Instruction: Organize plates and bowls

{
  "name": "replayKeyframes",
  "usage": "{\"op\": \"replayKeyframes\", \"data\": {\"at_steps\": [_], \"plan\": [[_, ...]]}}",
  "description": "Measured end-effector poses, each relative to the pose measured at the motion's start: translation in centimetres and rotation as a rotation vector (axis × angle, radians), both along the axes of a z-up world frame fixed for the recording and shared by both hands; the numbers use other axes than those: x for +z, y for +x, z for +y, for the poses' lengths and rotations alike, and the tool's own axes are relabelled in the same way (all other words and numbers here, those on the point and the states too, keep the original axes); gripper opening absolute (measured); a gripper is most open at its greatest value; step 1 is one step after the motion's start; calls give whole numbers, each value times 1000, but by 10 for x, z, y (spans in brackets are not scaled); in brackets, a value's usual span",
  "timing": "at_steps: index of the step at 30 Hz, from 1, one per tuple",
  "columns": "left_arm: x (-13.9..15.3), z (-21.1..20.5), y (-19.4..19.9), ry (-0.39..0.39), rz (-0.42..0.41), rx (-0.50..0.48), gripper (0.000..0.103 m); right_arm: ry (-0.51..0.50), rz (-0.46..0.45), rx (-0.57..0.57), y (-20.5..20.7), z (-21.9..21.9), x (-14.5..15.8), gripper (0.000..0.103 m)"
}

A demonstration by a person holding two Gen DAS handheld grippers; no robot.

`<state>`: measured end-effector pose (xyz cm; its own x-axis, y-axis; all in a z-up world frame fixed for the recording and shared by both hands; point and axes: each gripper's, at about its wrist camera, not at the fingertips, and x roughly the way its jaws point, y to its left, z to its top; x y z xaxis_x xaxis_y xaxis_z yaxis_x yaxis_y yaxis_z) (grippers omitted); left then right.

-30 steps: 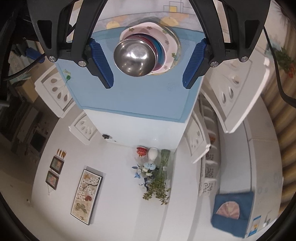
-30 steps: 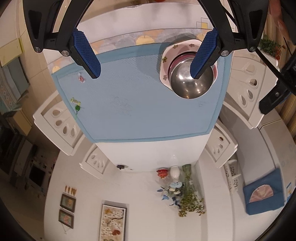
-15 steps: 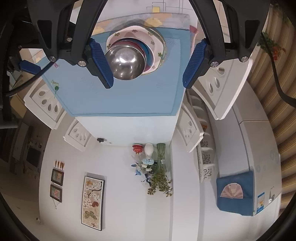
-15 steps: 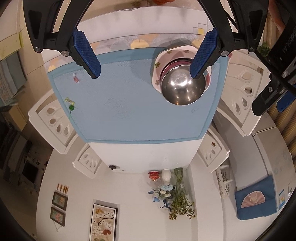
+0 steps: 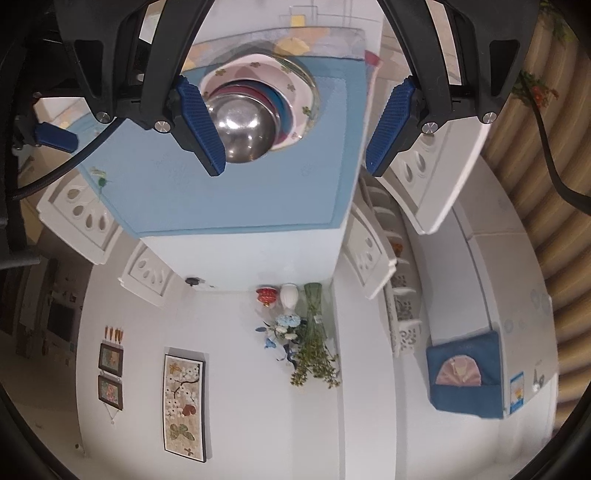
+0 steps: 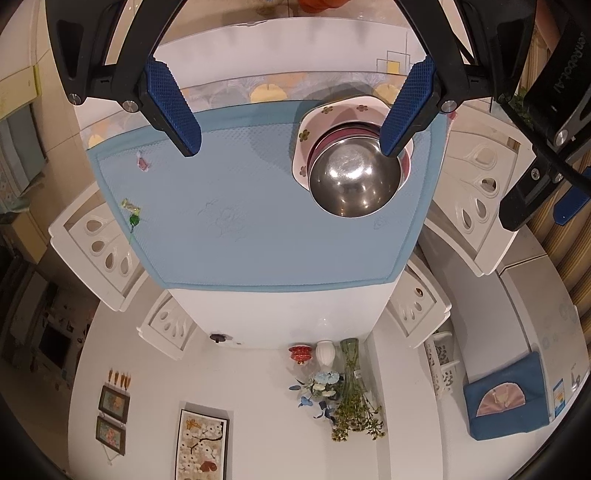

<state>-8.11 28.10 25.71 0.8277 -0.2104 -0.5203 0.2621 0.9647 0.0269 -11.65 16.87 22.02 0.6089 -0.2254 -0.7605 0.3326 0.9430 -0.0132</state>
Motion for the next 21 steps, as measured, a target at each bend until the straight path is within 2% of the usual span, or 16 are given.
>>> {"op": "replayKeyframes", "data": {"at_steps": [3,7,11,21], "plan": [[0,-1,2,25,-20,19,77,3,4,-3,1,-1,-2,96],[1,-1,6,8,1,-2,78,7,5,-6,3,-1,-2,96],[1,-5,7,18,2,6,84,10,7,-15,5,-3,-3,96],[4,-15,11,70,-53,-7,86,25,9,-38,12,-7,-6,96]]}}
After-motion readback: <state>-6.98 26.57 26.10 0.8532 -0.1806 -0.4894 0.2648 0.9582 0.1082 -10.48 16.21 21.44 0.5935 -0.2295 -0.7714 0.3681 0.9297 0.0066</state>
